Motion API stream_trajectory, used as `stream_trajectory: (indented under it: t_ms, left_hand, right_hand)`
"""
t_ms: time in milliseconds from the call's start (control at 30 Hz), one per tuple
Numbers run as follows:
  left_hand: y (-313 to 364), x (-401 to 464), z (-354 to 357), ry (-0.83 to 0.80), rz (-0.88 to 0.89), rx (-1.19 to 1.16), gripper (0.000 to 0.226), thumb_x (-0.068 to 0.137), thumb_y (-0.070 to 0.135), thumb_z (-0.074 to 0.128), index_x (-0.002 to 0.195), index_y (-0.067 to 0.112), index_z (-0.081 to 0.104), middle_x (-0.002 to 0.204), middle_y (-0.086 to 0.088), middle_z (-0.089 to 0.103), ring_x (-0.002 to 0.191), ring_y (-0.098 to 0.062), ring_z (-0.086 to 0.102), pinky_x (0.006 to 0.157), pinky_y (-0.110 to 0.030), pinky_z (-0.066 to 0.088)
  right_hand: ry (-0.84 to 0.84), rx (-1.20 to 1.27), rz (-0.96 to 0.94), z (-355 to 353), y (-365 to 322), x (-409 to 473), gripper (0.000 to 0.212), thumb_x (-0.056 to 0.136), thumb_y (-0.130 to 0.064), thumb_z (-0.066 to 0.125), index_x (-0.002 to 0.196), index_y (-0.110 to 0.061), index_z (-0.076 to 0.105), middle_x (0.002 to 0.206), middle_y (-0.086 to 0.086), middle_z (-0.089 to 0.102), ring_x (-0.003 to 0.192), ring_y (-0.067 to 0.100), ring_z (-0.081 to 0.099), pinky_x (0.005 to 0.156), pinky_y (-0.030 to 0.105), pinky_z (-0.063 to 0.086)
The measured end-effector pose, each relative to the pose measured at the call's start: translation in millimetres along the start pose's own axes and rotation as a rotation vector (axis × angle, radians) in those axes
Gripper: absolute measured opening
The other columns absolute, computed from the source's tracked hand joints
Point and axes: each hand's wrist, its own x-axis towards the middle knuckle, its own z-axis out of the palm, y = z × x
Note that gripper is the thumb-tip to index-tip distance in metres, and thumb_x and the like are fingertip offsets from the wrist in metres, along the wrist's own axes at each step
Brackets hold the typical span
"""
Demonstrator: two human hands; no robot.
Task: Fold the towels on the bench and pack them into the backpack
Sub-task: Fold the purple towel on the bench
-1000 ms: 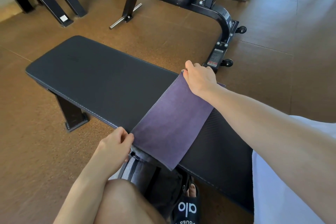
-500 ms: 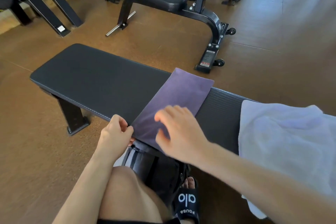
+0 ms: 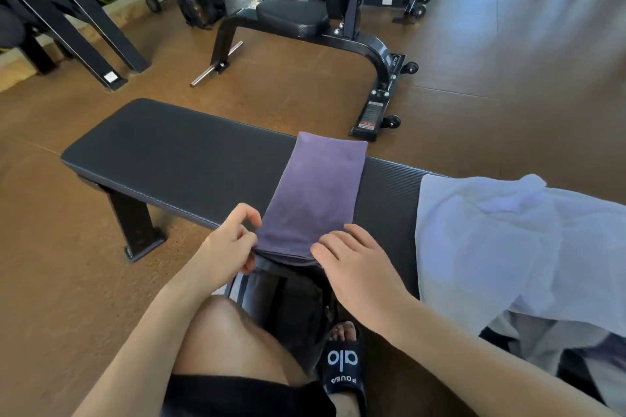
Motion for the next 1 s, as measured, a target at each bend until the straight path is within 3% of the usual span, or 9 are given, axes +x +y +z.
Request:
stream_trajectory:
  t_ms: [133, 200, 300, 433, 500, 600, 733, 867, 1000]
  left_hand:
    - [21.3, -17.6, 17.0, -0.22, 0.069, 0.119, 0.027, 0.088, 0.009, 0.044, 0.088, 0.028, 0.064, 0.065, 0.004, 0.058, 0.059, -0.013, 0.065, 0.07, -0.032, 0.052]
    - [29.9, -25.2, 24.0, -0.284, 0.096, 0.131, 0.026, 0.089, 0.01, 0.047, 0.091, 0.027, 0.066, 0.072, 0.001, 0.065, 0.065, -0.012, 0.07, 0.078, -0.038, 0.057]
    - [34.1, -33.2, 25.3, -0.314, 0.151, 0.207, 0.025, 0.085, 0.007, 0.056, 0.095, 0.029, 0.064, 0.079, 0.001, 0.068, 0.071, -0.011, 0.067, 0.076, -0.031, 0.053]
    - [24.0, -42.0, 33.2, -0.271, 0.301, 0.42, 0.03, 0.077, 0.016, 0.066, 0.099, 0.032, 0.054, 0.084, 0.009, 0.057, 0.074, -0.01, 0.059, 0.071, -0.023, 0.047]
    - [18.9, -41.9, 40.3, -0.161, 0.369, 0.601, 0.027, 0.082, 0.026, 0.065, 0.098, 0.032, 0.045, 0.089, 0.011, 0.049, 0.081, -0.009, 0.055, 0.074, -0.027, 0.044]
    - [19.1, -40.9, 49.4, 0.016, 0.454, 0.843, 0.038, 0.08, 0.041, 0.069, 0.1, 0.027, 0.04, 0.097, 0.009, 0.039, 0.087, -0.018, 0.056, 0.065, -0.032, 0.045]
    - [19.5, -41.0, 63.3, 0.105, 0.703, 1.056, 0.065, 0.054, 0.048, 0.087, 0.096, 0.022, 0.045, 0.096, -0.004, 0.053, 0.079, -0.026, 0.055, 0.062, -0.038, 0.048]
    - [17.3, -34.1, 76.7, 0.066, 0.86, 1.078, 0.026, 0.082, 0.027, 0.071, 0.096, 0.019, 0.05, 0.09, -0.002, 0.053, 0.078, -0.025, 0.054, 0.07, -0.039, 0.049]
    - [22.7, -22.2, 67.5, 0.01, 0.814, 0.955, 0.015, 0.087, 0.018, 0.064, 0.091, 0.021, 0.05, 0.082, 0.002, 0.056, 0.073, -0.023, 0.06, 0.063, -0.037, 0.051]
  right_hand:
    - [0.018, -0.017, 0.084, -15.9, 20.9, -30.1, 0.036, 0.073, -0.016, 0.083, 0.107, -0.02, 0.073, 0.109, -0.003, 0.073, 0.104, 0.018, 0.067, 0.108, 0.035, 0.04]
    - [0.013, -0.02, 0.105, -19.6, 26.7, -43.6, 0.036, 0.07, -0.016, 0.085, 0.105, -0.019, 0.074, 0.109, -0.002, 0.073, 0.104, 0.018, 0.068, 0.107, 0.035, 0.039]
    - [-0.017, -0.019, 0.104, -20.7, 32.4, -54.1, 0.037, 0.072, -0.015, 0.083, 0.107, -0.019, 0.074, 0.113, -0.002, 0.072, 0.109, 0.019, 0.067, 0.107, 0.035, 0.04]
    - [-0.007, 0.032, 0.124, -23.7, 34.6, -51.4, 0.03, 0.08, -0.016, 0.076, 0.109, -0.021, 0.071, 0.113, -0.004, 0.071, 0.107, 0.016, 0.066, 0.109, 0.034, 0.041]
    - [0.001, 0.054, 0.142, -25.0, 34.4, -47.6, 0.029, 0.081, -0.015, 0.075, 0.108, -0.021, 0.07, 0.11, -0.005, 0.072, 0.102, 0.015, 0.068, 0.107, 0.035, 0.044]
    - [0.004, 0.067, 0.152, -26.8, 34.7, -44.5, 0.027, 0.081, -0.014, 0.075, 0.106, -0.021, 0.07, 0.106, -0.005, 0.073, 0.096, 0.015, 0.069, 0.103, 0.033, 0.045]
    - [-0.023, 0.071, 0.16, -28.0, 33.0, -44.2, 0.023, 0.082, -0.018, 0.073, 0.105, -0.023, 0.07, 0.104, -0.007, 0.072, 0.092, 0.015, 0.068, 0.096, 0.03, 0.048]
    - [-0.022, 0.115, 0.21, -26.4, 36.0, -43.3, 0.02, 0.089, -0.02, 0.066, 0.109, -0.023, 0.068, 0.107, -0.008, 0.072, 0.095, 0.015, 0.067, 0.094, 0.025, 0.046]
    - [-0.023, 0.17, 0.293, -34.5, 38.3, -33.7, 0.02, 0.094, -0.018, 0.061, 0.113, -0.021, 0.066, 0.099, -0.007, 0.072, 0.088, 0.015, 0.065, 0.081, 0.016, 0.038]
